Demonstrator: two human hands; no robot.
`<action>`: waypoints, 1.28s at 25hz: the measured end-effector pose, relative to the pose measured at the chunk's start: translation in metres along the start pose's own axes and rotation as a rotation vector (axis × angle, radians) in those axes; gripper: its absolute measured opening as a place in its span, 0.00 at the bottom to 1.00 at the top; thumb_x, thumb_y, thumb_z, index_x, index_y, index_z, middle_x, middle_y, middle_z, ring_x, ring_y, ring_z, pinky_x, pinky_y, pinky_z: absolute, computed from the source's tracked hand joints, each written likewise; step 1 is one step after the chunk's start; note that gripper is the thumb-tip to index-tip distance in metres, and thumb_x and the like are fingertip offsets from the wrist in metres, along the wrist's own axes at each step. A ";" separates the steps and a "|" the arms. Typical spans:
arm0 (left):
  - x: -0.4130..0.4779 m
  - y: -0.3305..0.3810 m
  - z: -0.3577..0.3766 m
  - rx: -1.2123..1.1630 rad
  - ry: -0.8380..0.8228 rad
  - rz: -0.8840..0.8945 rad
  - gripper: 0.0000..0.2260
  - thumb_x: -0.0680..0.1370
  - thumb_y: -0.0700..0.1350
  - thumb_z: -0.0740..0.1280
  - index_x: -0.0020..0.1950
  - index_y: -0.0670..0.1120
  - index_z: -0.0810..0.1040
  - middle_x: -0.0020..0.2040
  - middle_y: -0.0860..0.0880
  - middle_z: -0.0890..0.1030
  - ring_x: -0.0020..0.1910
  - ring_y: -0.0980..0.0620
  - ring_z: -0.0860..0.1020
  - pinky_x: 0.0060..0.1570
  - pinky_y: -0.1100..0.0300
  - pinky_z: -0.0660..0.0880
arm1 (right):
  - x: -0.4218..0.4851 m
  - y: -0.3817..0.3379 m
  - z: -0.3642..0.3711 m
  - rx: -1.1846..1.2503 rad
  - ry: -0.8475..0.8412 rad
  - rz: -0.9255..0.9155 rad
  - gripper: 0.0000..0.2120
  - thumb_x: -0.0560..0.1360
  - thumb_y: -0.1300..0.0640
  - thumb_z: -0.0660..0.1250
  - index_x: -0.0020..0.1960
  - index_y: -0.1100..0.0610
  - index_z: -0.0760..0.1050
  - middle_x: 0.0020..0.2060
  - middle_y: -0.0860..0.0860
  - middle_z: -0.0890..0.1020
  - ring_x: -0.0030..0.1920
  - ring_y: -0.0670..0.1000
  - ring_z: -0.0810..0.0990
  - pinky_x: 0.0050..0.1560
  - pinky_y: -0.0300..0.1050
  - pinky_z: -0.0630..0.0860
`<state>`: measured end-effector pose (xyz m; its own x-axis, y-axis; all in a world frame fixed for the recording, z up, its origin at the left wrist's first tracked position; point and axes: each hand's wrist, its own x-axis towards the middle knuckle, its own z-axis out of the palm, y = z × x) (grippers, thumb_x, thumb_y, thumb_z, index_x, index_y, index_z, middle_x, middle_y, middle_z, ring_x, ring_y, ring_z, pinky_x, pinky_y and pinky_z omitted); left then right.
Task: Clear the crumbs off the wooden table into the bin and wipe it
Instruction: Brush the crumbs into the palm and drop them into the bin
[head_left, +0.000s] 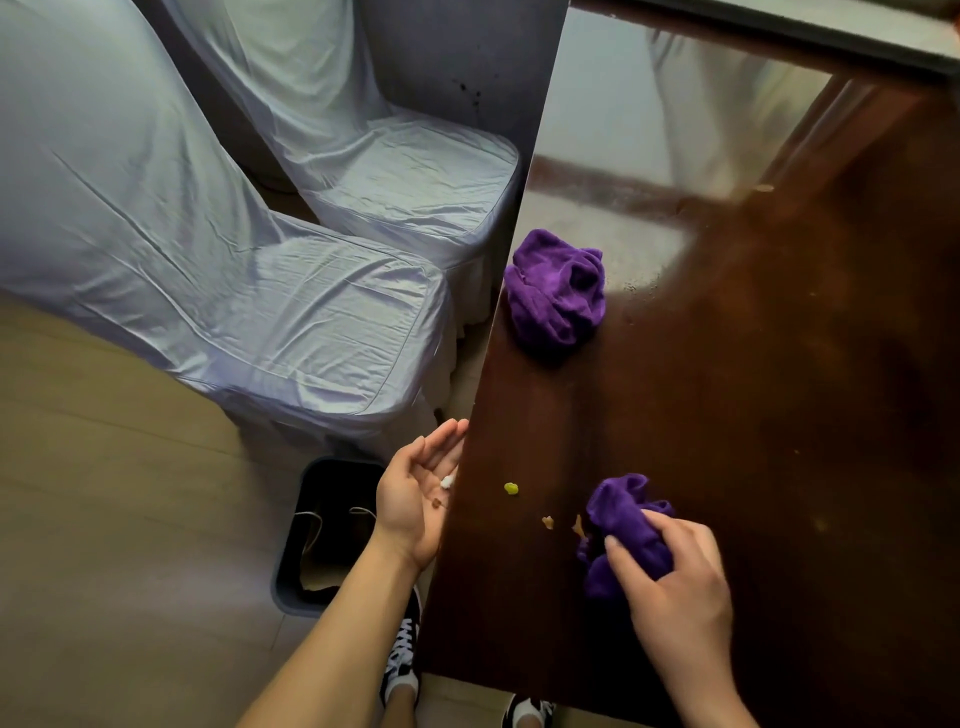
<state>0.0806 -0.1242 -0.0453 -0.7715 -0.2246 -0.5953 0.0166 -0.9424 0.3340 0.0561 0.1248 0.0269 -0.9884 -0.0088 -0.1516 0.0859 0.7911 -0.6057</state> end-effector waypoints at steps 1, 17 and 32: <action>0.001 0.000 -0.002 -0.035 0.013 -0.022 0.19 0.80 0.47 0.56 0.64 0.37 0.76 0.63 0.38 0.80 0.62 0.43 0.78 0.57 0.49 0.78 | -0.004 -0.007 0.007 0.013 -0.016 -0.021 0.20 0.67 0.53 0.78 0.58 0.52 0.80 0.51 0.47 0.76 0.48 0.47 0.76 0.47 0.41 0.70; -0.007 -0.001 -0.005 -0.289 0.097 0.040 0.16 0.79 0.41 0.58 0.59 0.32 0.77 0.60 0.33 0.79 0.59 0.37 0.79 0.60 0.44 0.76 | 0.015 -0.036 0.005 0.380 -0.080 0.011 0.13 0.70 0.53 0.75 0.49 0.36 0.79 0.49 0.46 0.82 0.49 0.48 0.82 0.55 0.55 0.79; -0.008 -0.003 -0.012 -0.238 0.149 -0.007 0.16 0.74 0.47 0.65 0.57 0.39 0.79 0.55 0.38 0.80 0.52 0.43 0.78 0.59 0.54 0.68 | -0.004 -0.108 0.065 0.476 -0.259 -0.227 0.14 0.70 0.58 0.77 0.53 0.48 0.80 0.48 0.47 0.81 0.50 0.45 0.81 0.55 0.46 0.77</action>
<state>0.0948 -0.1227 -0.0504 -0.6706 -0.2348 -0.7037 0.1742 -0.9719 0.1583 0.0591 -0.0001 0.0424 -0.9311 -0.3421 -0.1265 -0.0186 0.3908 -0.9203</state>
